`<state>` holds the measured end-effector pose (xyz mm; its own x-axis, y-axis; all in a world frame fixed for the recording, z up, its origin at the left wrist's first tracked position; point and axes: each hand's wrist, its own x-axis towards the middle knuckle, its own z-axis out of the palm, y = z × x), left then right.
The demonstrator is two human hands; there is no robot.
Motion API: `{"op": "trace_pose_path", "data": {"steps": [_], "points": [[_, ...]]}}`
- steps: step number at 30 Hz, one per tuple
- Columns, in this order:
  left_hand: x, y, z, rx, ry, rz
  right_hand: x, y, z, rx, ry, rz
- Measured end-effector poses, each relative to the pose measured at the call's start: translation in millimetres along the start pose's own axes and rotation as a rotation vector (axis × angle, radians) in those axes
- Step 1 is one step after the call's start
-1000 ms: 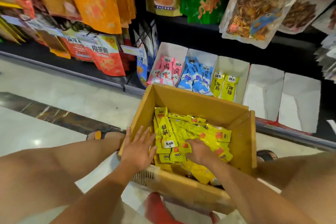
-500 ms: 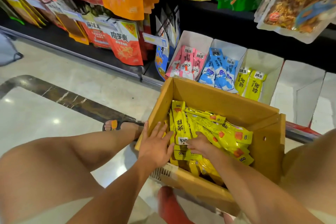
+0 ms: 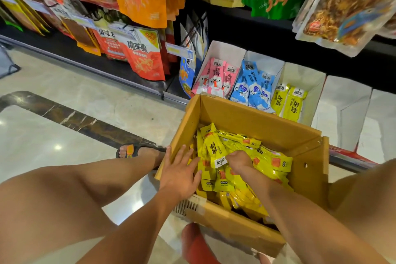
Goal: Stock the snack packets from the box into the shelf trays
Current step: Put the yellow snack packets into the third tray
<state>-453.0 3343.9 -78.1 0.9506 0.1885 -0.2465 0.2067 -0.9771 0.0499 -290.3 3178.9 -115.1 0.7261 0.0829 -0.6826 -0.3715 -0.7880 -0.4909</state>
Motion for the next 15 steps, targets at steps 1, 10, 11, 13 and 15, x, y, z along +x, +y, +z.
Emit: {"op": "trace_pose_path", "data": {"steps": [1,10,11,13,15], "points": [[-0.1,-0.5,0.2,-0.011,0.015,0.0,-0.5,-2.0,-10.6,-0.048,0.018,-0.025],[10.5,14.5,-10.1,-0.148,0.035,-0.084,-41.7,-40.9,-138.7,-0.3,0.153,-0.464],[13.8,18.4,-13.7,-0.198,0.054,-0.099,-47.9,-41.4,-154.0,-0.304,0.16,-0.513],[22.7,28.5,-24.4,-0.363,0.109,-0.087,-62.3,-42.9,-183.0,-0.308,0.178,-0.583],[33.0,43.3,-39.6,-0.599,0.128,-0.05,-79.8,-46.5,-208.2,-0.303,0.175,-0.655]]}}
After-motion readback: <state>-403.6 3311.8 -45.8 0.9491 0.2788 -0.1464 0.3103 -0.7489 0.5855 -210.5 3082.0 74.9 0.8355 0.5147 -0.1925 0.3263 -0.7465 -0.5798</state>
